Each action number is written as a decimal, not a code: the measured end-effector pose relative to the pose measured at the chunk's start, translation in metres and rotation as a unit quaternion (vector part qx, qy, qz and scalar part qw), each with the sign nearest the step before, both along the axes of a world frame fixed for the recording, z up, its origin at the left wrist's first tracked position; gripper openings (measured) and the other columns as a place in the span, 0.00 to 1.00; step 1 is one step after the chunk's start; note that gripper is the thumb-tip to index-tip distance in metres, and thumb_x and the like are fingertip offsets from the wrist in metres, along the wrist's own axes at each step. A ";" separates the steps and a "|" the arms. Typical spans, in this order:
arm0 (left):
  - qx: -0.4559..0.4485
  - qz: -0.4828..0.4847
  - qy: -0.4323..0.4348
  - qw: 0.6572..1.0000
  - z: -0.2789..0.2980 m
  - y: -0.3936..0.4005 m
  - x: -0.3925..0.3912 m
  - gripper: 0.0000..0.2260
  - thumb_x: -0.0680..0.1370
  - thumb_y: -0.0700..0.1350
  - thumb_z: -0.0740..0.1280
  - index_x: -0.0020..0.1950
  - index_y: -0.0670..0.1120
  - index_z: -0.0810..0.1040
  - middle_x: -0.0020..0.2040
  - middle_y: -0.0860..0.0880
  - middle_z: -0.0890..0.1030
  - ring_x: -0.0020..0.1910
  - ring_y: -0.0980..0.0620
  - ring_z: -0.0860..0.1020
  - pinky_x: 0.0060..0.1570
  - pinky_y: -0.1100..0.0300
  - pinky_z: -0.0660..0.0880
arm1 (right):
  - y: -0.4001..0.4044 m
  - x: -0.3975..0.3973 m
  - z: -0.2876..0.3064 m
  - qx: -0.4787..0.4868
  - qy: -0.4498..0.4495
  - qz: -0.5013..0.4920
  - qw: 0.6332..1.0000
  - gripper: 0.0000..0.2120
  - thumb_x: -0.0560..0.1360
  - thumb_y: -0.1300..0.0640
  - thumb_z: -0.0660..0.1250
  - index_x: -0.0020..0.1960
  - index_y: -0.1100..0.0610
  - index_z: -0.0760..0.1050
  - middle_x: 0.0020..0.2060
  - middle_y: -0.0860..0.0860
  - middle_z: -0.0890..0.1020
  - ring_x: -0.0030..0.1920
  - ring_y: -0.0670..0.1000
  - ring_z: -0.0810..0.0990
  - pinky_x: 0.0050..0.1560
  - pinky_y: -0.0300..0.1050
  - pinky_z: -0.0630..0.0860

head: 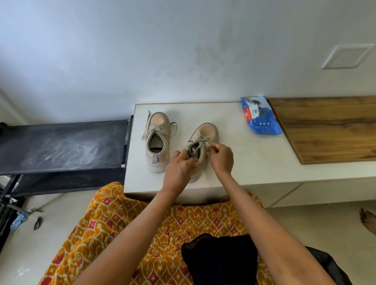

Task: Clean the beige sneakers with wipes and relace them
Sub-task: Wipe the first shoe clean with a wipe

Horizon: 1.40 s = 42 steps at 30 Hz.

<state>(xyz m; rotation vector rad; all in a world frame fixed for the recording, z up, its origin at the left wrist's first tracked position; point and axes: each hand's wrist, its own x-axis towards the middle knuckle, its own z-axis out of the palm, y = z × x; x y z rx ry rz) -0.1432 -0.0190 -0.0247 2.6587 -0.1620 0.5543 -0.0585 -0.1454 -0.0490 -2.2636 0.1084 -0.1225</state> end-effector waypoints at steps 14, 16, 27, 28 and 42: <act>0.027 -0.020 -0.006 0.999 -0.008 0.003 0.001 0.04 0.70 0.38 0.74 0.43 0.42 0.81 0.39 0.45 0.73 0.38 0.46 0.70 0.21 0.54 0.71 | 0.004 -0.012 0.011 -0.043 -0.061 0.034 0.997 0.11 0.77 0.53 0.65 0.58 0.50 0.80 0.47 0.52 0.82 0.49 0.51 0.75 0.43 0.45 0.74; 0.031 -0.016 -0.013 0.999 -0.010 0.002 0.001 0.05 0.70 0.38 0.74 0.44 0.42 0.81 0.40 0.45 0.73 0.38 0.46 0.69 0.22 0.53 0.72 | 0.005 -0.013 0.015 -0.062 -0.065 0.042 0.995 0.11 0.77 0.54 0.65 0.59 0.50 0.80 0.47 0.52 0.82 0.49 0.51 0.75 0.42 0.45 0.73; 0.027 -0.043 -0.029 0.998 -0.017 0.008 -0.003 0.14 0.77 0.49 0.57 0.51 0.42 0.77 0.44 0.46 0.74 0.41 0.48 0.72 0.30 0.55 0.76 | -0.014 -0.037 0.002 -0.009 -0.078 0.054 0.995 0.10 0.76 0.49 0.66 0.55 0.49 0.80 0.43 0.49 0.79 0.43 0.47 0.74 0.37 0.39 0.69; 0.032 -0.043 -0.031 0.998 -0.018 0.007 -0.007 0.15 0.77 0.49 0.57 0.53 0.41 0.77 0.45 0.46 0.75 0.42 0.49 0.71 0.31 0.57 0.76 | -0.017 -0.021 0.001 -0.005 -0.051 0.019 0.999 0.10 0.77 0.48 0.64 0.56 0.48 0.80 0.46 0.51 0.79 0.44 0.47 0.74 0.36 0.39 0.68; 0.033 -0.071 -0.013 0.997 -0.019 0.015 -0.004 0.13 0.76 0.40 0.61 0.58 0.41 0.79 0.45 0.44 0.75 0.45 0.50 0.68 0.29 0.54 0.77 | -0.012 0.012 -0.018 0.105 0.088 0.042 0.990 0.18 0.78 0.60 0.59 0.66 0.50 0.74 0.61 0.53 0.78 0.64 0.57 0.71 0.63 0.50 0.72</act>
